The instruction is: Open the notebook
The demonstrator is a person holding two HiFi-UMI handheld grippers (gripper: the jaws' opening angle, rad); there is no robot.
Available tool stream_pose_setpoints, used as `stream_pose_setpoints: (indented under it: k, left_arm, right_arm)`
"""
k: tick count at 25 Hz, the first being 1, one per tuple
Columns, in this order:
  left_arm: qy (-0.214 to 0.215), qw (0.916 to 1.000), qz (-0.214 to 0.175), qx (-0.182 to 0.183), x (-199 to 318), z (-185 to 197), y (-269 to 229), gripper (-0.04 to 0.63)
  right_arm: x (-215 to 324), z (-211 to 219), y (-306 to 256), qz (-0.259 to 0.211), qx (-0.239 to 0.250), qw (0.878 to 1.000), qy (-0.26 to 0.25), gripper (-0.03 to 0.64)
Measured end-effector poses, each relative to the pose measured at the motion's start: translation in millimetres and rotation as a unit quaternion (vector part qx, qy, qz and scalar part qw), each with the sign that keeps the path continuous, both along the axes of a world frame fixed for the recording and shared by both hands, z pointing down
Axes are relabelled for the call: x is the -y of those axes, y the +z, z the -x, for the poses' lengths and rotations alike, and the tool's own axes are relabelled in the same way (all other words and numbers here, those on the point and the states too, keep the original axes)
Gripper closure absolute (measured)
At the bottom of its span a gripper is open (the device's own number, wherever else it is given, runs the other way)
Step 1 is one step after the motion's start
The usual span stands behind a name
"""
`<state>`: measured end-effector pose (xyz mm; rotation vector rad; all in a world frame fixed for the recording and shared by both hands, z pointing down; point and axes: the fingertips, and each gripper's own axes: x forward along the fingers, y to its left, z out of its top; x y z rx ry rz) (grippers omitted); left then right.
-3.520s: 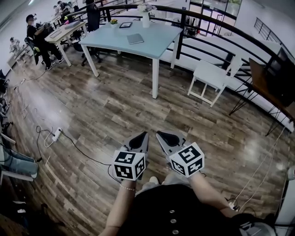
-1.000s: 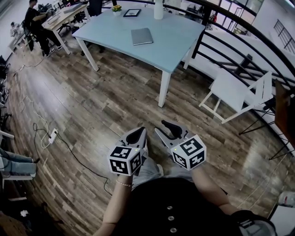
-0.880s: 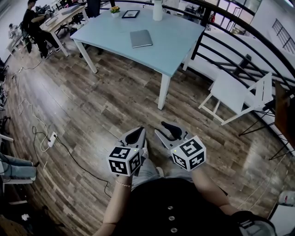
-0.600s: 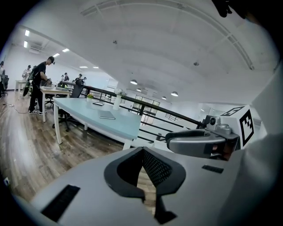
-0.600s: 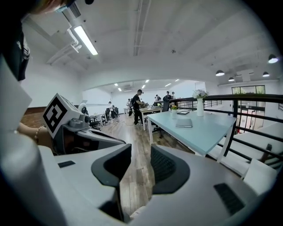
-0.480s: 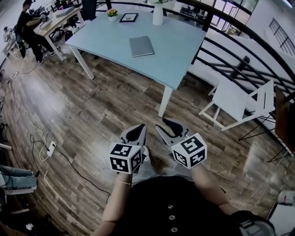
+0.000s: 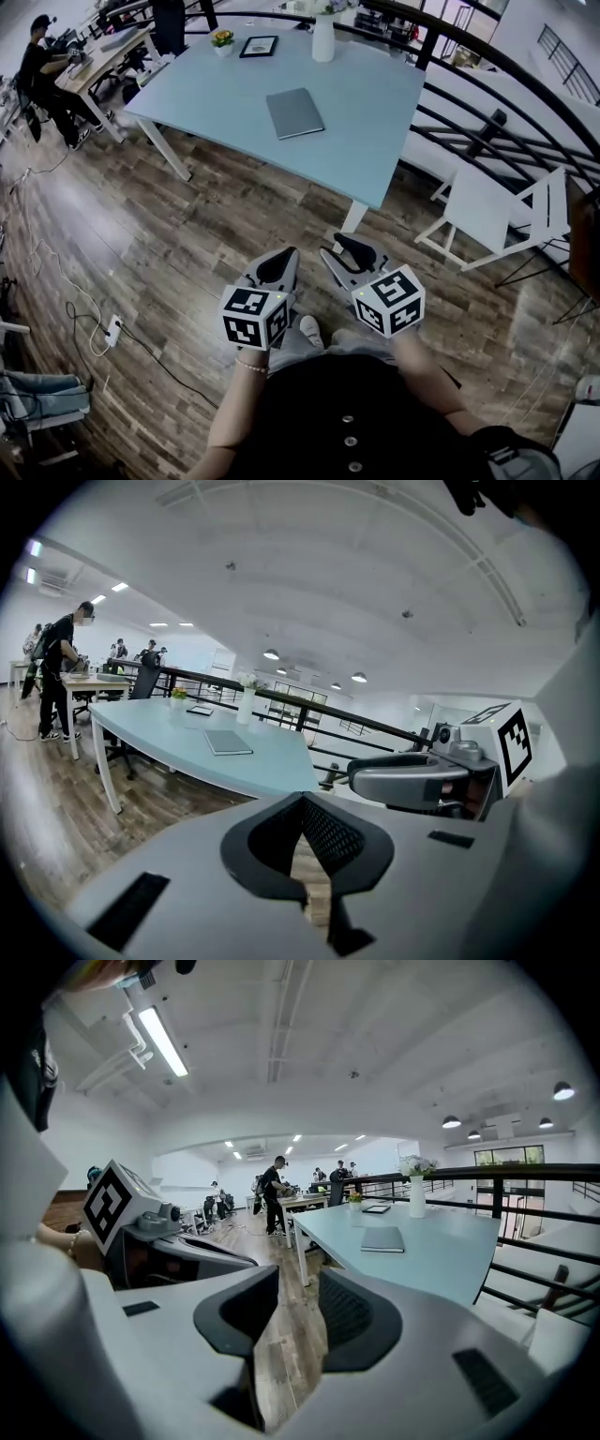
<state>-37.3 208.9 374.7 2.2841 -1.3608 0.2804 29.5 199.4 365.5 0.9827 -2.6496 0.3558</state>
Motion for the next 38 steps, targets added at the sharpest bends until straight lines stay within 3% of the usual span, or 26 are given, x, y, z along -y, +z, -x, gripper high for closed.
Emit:
stream_pose_setpoints:
  k: [10, 26, 38]
  left_arm:
    - [0.014, 0.9994, 0.025, -0.019, 17.8, 16.5, 16.4, 0.578]
    - [-0.041, 0.9979, 0.038, -0.032, 69.8, 65.2, 25.4, 0.578]
    - [-0.084, 0.9955, 0.036, -0.026, 170.3, 96.1, 31.1, 0.578]
  right_arm:
    - [20.7, 25.5, 20.9, 0.033, -0.018, 0.999, -0.007, 0.488]
    - [94.2, 72.4, 17.9, 0.02, -0.02, 0.998, -0.049, 0.494]
    - [201.2, 99.6, 19.1, 0.007, -0.026, 0.996, -0.087, 0.494]
